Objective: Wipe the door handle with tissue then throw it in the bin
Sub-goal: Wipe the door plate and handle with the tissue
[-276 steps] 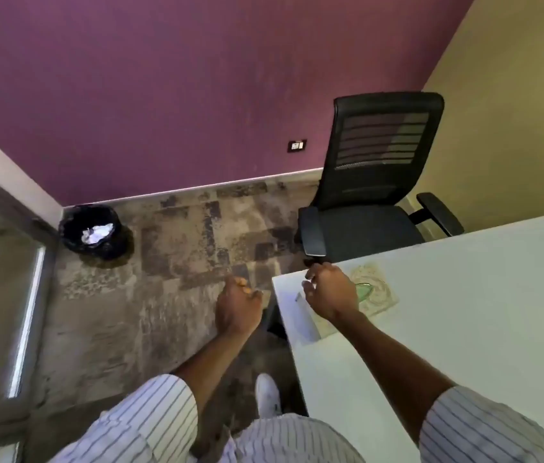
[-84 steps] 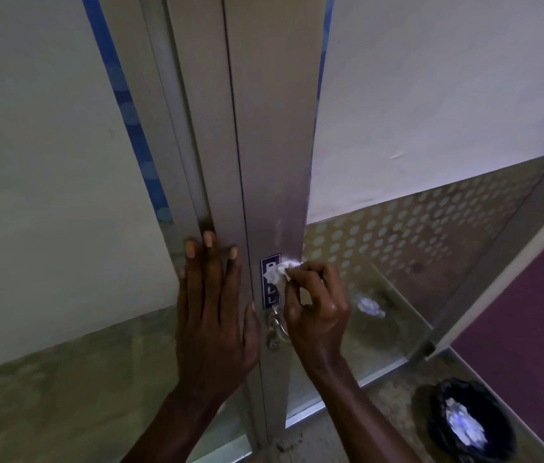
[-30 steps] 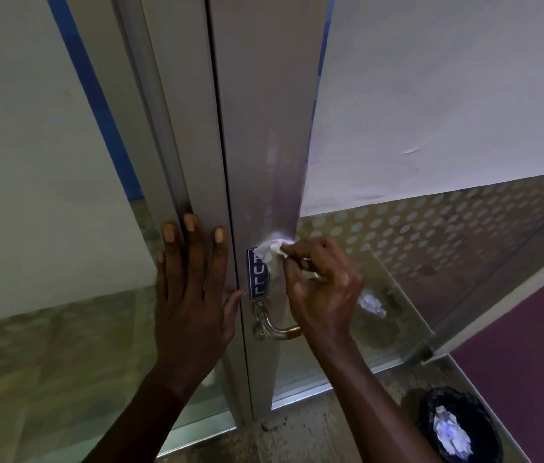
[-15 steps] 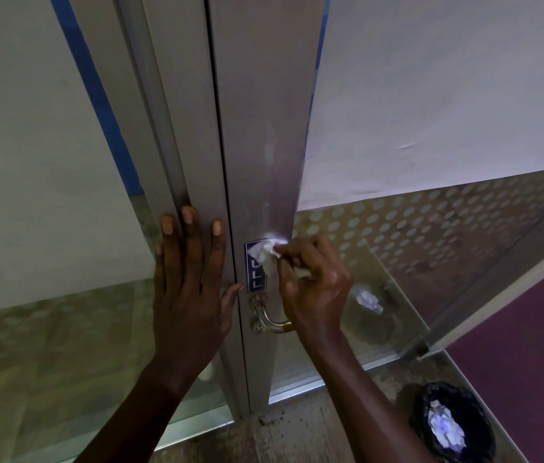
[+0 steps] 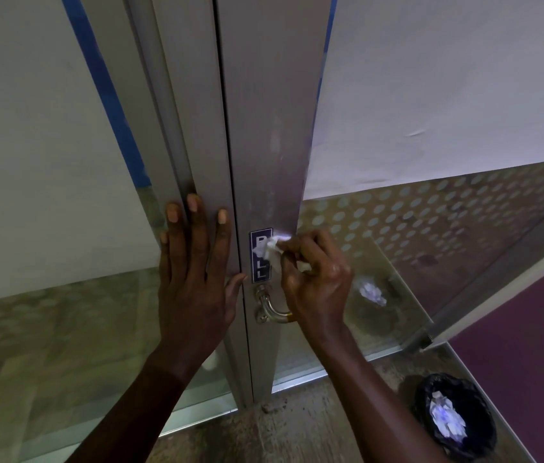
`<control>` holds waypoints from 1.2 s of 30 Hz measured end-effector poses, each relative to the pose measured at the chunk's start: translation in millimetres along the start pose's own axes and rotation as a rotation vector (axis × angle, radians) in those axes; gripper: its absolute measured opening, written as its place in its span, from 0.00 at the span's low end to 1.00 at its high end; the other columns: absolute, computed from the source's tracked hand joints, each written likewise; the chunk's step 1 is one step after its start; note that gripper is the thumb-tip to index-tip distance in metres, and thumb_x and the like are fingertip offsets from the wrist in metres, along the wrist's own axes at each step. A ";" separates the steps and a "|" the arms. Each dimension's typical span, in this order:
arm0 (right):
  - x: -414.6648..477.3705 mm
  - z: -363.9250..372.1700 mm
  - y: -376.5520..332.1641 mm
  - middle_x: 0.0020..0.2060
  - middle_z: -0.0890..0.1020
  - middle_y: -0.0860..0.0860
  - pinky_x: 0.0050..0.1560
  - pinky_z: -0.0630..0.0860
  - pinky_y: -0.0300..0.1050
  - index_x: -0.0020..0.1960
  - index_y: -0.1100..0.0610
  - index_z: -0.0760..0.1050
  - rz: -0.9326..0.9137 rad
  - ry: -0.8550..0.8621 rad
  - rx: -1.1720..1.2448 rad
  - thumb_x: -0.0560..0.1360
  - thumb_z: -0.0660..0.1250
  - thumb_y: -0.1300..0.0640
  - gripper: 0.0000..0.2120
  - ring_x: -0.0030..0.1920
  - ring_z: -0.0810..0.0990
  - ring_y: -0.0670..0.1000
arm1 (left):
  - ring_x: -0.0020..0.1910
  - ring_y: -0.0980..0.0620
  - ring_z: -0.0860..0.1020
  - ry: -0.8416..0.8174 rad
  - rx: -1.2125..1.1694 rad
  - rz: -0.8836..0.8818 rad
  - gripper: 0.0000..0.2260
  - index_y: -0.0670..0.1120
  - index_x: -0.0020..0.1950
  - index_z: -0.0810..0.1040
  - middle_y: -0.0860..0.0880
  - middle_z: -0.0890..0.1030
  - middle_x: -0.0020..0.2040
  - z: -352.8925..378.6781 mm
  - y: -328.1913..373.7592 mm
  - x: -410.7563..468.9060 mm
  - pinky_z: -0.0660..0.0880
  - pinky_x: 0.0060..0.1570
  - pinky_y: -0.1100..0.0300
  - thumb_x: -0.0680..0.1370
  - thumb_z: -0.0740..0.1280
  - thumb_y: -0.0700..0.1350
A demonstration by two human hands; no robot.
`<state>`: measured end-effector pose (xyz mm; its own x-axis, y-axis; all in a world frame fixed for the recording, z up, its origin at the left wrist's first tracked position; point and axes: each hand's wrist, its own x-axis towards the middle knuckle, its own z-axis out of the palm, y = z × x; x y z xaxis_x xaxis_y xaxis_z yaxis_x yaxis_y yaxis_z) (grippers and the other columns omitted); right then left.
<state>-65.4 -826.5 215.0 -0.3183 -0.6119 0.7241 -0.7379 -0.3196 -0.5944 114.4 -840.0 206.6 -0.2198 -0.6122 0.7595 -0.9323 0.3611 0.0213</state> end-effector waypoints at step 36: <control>-2.1 9.3 7.8 0.44 0.83 0.56 0.37 0.80 0.51 0.47 0.63 0.87 -0.040 0.078 0.062 0.76 0.80 0.63 0.04 0.41 0.82 0.53 | 0.90 0.44 0.31 0.000 -0.019 0.014 0.56 0.49 0.91 0.41 0.46 0.32 0.90 3.0 -1.1 -1.3 0.38 0.91 0.48 0.79 0.79 0.56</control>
<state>-64.9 -834.5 205.6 -0.3367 -0.5400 0.7714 -0.7133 -0.3885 -0.5833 114.8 -841.7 203.7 -0.2331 -0.6071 0.7597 -0.9234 0.3831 0.0228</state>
